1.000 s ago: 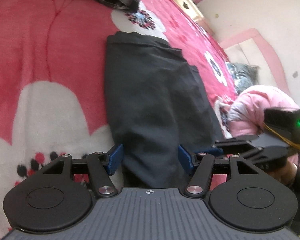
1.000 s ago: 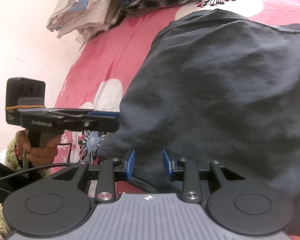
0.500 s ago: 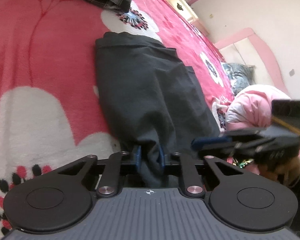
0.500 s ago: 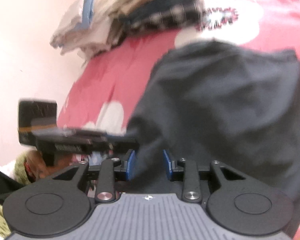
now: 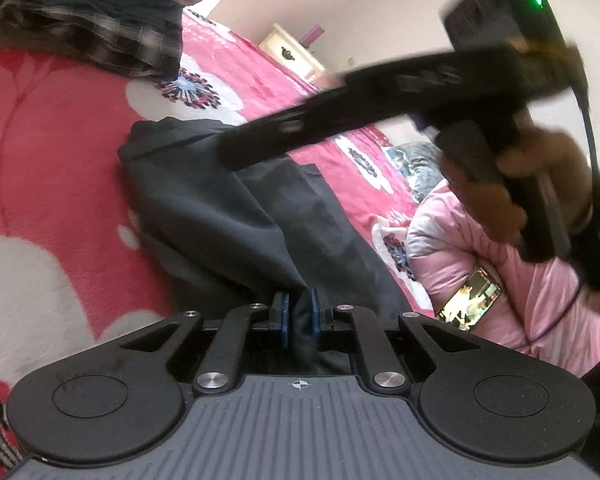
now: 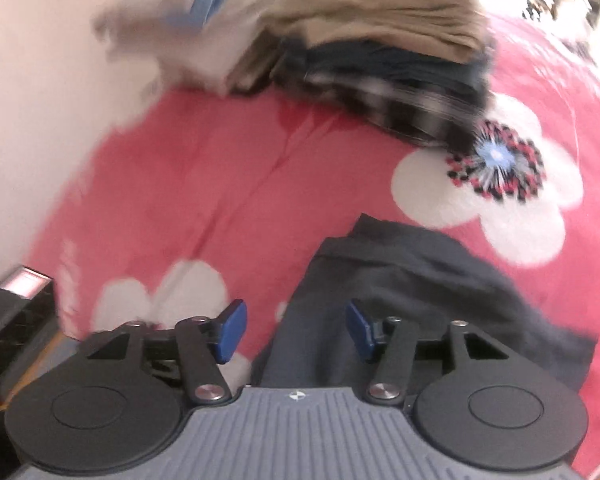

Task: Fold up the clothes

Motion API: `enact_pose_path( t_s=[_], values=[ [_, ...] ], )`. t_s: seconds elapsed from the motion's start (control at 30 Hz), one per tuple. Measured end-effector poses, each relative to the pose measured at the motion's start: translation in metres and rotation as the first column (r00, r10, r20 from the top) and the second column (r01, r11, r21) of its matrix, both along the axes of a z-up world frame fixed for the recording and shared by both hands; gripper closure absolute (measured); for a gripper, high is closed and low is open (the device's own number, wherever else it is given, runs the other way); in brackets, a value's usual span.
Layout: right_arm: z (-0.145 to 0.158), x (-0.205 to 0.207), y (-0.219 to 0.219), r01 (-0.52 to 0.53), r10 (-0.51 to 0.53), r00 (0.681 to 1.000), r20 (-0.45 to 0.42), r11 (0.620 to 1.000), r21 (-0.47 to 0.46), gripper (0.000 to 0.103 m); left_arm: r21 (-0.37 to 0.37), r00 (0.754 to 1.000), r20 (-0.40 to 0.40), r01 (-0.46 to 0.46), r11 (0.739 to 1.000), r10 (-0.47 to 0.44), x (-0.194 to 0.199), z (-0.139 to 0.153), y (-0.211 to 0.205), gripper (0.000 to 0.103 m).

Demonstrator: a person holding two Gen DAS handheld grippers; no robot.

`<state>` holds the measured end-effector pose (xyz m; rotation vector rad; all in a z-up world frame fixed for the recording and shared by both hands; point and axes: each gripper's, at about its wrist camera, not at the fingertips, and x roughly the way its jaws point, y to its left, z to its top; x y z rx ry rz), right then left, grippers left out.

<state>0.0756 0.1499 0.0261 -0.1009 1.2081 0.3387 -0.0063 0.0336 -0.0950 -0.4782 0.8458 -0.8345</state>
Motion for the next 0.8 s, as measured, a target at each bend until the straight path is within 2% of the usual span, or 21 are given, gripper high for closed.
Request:
enact_pose_path(
  t_s=[0.13,0.2,0.3,0.43,0.57,0.6,0.63,0.7,0.8],
  values=[
    [-0.011,0.015,0.026,-0.114,0.113,0.993,-0.015,0.985,-0.129,0.042,-0.003,1.0,0.023,0.008,1.0,-0.008,-0.002,-0.003,0.002,0.094],
    [-0.012,0.021,0.031,-0.126,0.123,0.992,-0.024,0.982,-0.14,0.042,-0.018,1.0,0.003,-0.002,1.0,0.002,-0.002,-0.008,0.006,0.094],
    [-0.011,0.022,0.034,-0.131,0.129,0.991,-0.023,0.984,-0.123,0.042,-0.069,0.996,-0.08,-0.049,0.996,0.043,-0.002,-0.021,0.019,0.094],
    [-0.009,0.012,0.032,-0.123,0.122,0.992,-0.011,0.989,-0.08,0.042,-0.146,0.972,-0.213,-0.135,0.98,0.102,0.001,-0.041,0.039,0.094],
    [-0.002,-0.005,0.011,-0.062,0.063,0.998,-0.007,0.997,0.051,0.047,-0.2,0.934,-0.338,-0.189,0.961,0.114,0.006,-0.062,0.053,0.094],
    [-0.004,-0.009,0.004,-0.044,0.047,0.999,-0.022,0.995,0.09,0.052,-0.214,0.926,-0.36,-0.201,0.956,0.114,0.007,-0.065,0.055,0.093],
    [-0.009,-0.011,-0.002,-0.025,0.031,0.998,-0.047,0.992,0.124,0.054,-0.229,0.917,-0.381,-0.212,0.95,0.113,0.008,-0.068,0.058,0.093],
    [-0.026,-0.013,-0.012,0.013,0.005,0.995,-0.099,0.984,0.176,0.067,-0.231,0.916,-0.386,-0.21,0.95,0.109,0.008,-0.068,0.059,0.093],
    [-0.062,-0.009,-0.022,0.065,-0.03,0.987,-0.158,0.974,0.219,0.073,-0.221,0.918,-0.385,-0.193,0.956,0.096,0.011,-0.066,0.061,0.093]
  ],
)
